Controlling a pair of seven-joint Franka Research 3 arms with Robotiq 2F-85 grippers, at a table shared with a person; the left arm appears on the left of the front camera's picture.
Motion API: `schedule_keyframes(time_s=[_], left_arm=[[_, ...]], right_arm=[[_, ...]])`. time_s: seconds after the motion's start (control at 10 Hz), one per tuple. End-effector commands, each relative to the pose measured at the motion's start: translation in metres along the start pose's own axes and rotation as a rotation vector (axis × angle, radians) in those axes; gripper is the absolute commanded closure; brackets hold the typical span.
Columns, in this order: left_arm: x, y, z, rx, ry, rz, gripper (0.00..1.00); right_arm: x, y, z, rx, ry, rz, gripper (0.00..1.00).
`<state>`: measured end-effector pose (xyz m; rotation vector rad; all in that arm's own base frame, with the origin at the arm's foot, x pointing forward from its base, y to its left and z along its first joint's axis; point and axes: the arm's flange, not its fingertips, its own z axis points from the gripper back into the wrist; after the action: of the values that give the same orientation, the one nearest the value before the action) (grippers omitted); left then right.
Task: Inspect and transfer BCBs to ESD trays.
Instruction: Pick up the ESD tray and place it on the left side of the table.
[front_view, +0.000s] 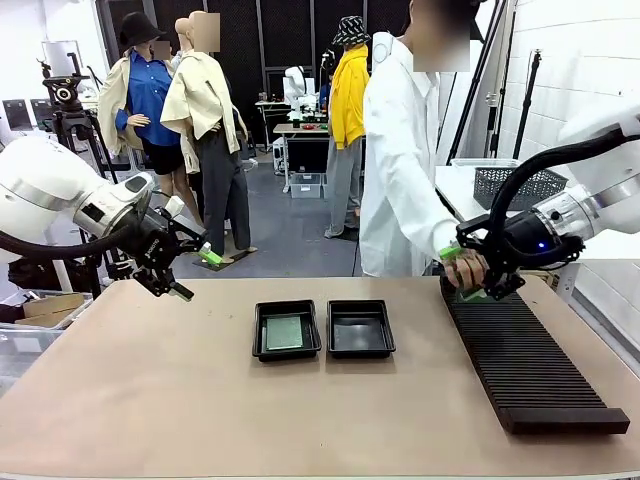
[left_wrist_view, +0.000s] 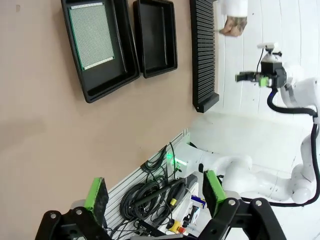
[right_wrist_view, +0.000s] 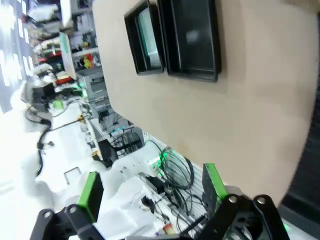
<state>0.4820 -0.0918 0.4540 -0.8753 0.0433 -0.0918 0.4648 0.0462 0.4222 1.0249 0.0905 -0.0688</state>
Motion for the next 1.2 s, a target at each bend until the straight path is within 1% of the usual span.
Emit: schedule_keyframes(time_s=[0.0,0.1,0.2,0.3,0.4,0.5,1.1], left_arm=[[0.001,0.001,0.002,0.006,-0.03,-0.008,0.0],[0.001,0.001,0.002,0.006,-0.03,-0.008,0.0],[0.001,0.001,0.002,0.006,-0.03,-0.008,0.0],[0.001,0.001,0.002,0.006,-0.03,-0.008,0.0],[0.001,0.001,0.002,0.006,-0.03,-0.008,0.0],[0.001,0.001,0.002,0.006,-0.03,-0.008,0.0],[0.001,0.001,0.002,0.006,-0.03,-0.008,0.0]], right_arm=[[-0.068,-0.012,-0.007,-0.038,0.063,-0.032,0.0],[-0.117,-0.023,-0.015,-0.056,0.066,-0.102,0.0],[-0.154,-0.029,-0.02,-0.072,0.03,-0.136,0.0],[-0.169,-0.032,-0.02,-0.074,-0.007,-0.129,0.0],[-0.168,-0.034,-0.017,-0.072,-0.044,-0.131,0.0],[-0.123,-0.032,-0.016,-0.058,0.047,-0.105,0.0],[-0.123,-0.032,-0.016,-0.058,0.047,-0.105,0.0]])
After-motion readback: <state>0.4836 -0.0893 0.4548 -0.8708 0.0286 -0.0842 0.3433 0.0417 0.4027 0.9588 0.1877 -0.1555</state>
